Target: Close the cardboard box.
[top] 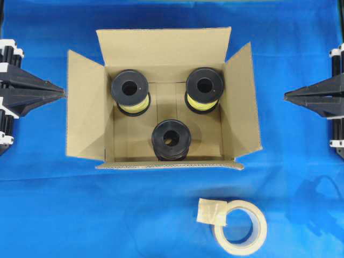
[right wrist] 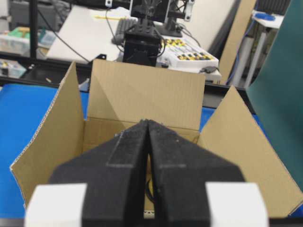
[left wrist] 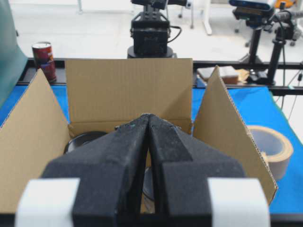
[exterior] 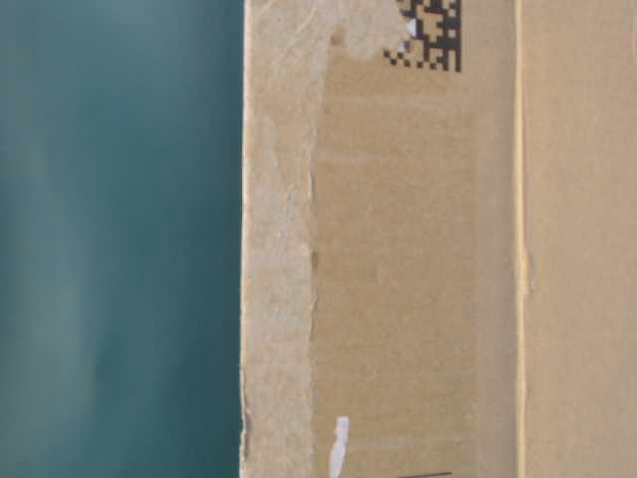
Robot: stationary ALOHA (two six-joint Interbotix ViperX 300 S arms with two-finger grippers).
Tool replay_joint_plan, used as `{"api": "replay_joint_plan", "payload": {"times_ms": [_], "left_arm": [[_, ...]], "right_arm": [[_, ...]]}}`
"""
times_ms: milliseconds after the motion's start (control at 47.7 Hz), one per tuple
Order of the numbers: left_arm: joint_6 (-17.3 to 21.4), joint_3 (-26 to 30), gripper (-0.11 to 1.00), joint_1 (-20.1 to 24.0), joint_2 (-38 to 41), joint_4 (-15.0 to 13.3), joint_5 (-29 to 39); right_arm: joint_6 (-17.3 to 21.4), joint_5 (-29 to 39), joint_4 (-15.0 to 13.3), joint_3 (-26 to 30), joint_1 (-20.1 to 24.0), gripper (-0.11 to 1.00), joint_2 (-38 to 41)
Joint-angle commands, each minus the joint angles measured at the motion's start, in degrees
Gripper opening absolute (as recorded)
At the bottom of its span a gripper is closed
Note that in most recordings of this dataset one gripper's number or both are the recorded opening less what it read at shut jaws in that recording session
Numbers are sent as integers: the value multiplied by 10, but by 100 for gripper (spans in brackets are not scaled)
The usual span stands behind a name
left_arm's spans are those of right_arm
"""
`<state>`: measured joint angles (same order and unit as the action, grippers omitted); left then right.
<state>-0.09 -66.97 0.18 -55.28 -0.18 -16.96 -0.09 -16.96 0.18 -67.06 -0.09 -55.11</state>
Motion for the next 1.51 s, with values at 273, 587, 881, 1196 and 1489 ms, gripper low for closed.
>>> {"api": "replay_joint_plan", "payload": {"times_ms": [273,587,881,1196,1489], "left_arm": [[4,-5,0,-5,-101,-18,201],[-4,-57,0,0,-116,-19,271],[-31,-103,0,0,-40,-21,194],[-28,-112,0,-1,6,-20,92],[-14,-92,0,1,80,-20,-27]], "right_arm": [[5,109,14,7,-7,0,-28],[5,136,30,-45,-40,0,-18],[5,40,57,-101,-40,0,74],[4,-29,60,-86,-40,0,146],[-4,-36,52,-4,-40,0,224]]}}
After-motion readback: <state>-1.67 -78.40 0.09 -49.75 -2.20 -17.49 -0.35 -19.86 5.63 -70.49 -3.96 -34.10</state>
